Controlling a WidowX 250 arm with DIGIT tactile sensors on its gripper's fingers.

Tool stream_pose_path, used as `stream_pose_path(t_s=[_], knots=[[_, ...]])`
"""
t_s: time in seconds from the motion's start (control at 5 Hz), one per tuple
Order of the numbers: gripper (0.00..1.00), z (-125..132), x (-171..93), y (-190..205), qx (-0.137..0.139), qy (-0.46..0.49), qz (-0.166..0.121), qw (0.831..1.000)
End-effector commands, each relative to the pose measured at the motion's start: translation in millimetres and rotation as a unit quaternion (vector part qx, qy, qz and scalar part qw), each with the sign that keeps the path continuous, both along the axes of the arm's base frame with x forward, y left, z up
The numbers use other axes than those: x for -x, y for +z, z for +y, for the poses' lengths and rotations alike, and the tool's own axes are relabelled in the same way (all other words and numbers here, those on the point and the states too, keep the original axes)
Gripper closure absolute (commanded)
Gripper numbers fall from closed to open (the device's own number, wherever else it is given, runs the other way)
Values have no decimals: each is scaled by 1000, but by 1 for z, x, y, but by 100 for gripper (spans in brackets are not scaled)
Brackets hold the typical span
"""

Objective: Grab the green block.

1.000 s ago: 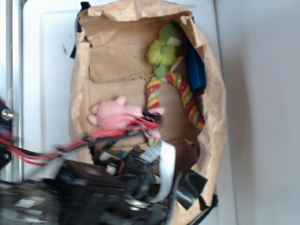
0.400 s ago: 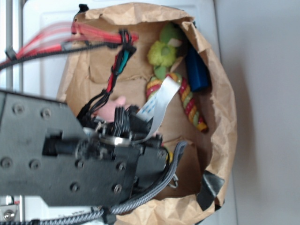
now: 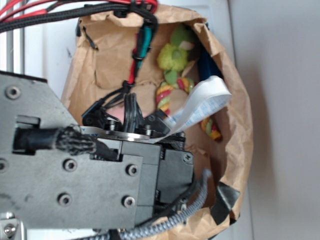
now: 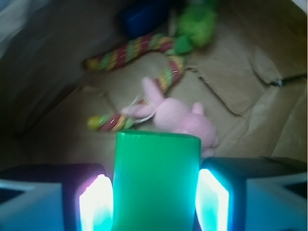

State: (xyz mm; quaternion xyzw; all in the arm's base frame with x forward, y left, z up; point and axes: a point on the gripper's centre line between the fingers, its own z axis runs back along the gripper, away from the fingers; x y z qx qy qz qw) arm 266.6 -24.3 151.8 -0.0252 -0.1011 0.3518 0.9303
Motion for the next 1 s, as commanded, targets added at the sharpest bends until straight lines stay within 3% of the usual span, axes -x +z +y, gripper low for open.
stream_pose_path(t_s=[0.0, 0.2, 0.4, 0.8], knots=[[100, 16, -11, 34, -8, -98, -35, 995], [100, 42, -14, 30, -44, -69, -18, 996], [100, 65, -15, 45, -58, -40, -24, 997], [100, 65, -4, 50, -68, -41, -45, 996]])
